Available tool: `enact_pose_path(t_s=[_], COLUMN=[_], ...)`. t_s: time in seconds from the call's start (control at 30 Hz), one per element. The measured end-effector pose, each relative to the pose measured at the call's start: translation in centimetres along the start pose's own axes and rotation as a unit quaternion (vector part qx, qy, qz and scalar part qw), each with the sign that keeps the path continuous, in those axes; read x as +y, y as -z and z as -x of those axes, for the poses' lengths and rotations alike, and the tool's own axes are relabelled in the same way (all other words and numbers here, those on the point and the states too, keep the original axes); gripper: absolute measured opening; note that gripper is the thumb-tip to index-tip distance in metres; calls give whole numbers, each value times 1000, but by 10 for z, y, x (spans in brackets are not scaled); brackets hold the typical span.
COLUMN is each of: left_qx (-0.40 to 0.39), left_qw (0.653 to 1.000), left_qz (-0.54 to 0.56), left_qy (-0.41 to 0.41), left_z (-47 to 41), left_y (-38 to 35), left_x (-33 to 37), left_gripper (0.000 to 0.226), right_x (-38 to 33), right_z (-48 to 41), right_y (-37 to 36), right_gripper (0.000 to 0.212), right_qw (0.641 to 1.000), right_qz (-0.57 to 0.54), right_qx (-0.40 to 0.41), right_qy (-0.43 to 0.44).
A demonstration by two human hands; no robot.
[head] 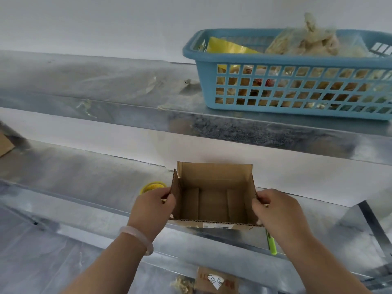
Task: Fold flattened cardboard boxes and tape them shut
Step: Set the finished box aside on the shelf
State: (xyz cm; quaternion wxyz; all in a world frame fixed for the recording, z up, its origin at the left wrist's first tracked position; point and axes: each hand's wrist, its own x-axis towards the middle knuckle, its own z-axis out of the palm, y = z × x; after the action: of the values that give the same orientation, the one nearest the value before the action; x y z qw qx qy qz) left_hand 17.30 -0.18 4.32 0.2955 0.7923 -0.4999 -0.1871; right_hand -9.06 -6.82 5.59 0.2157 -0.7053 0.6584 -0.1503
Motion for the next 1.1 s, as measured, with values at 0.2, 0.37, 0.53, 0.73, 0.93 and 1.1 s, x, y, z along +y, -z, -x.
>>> enact_pose_path(t_s=[0.2,0.37,0.53,0.73,0.93,1.1], left_qx=[93,157,164,189,225,238], left_qw=[989,973,964,943,916,891], left_qz=[108,143,172,211,245,281], left_qy=[40,85,119,176,222,264], left_z=[13,6,2,-10,-36,-77], left_y=[64,122,190,274,319,346], left_x=[-38,-108,-190,-294,-368,-422], left_gripper=[31,34,34,35,34,34], right_x=[-67,-153,-251,-380,-474,-546], right_z=[5,5,9,14,-1,-37], right_y=[-15,-58,-130,-220,-284,-333], right_gripper=[24,28,28,32,29,26], right_qw=[995,984,979,975,965,960], right_qz=[-72,-99,-99,-85,-102,-110], right_qx=[17,24,16,-7,-53,-93], right_qy=[74,145,175,203,235,241])
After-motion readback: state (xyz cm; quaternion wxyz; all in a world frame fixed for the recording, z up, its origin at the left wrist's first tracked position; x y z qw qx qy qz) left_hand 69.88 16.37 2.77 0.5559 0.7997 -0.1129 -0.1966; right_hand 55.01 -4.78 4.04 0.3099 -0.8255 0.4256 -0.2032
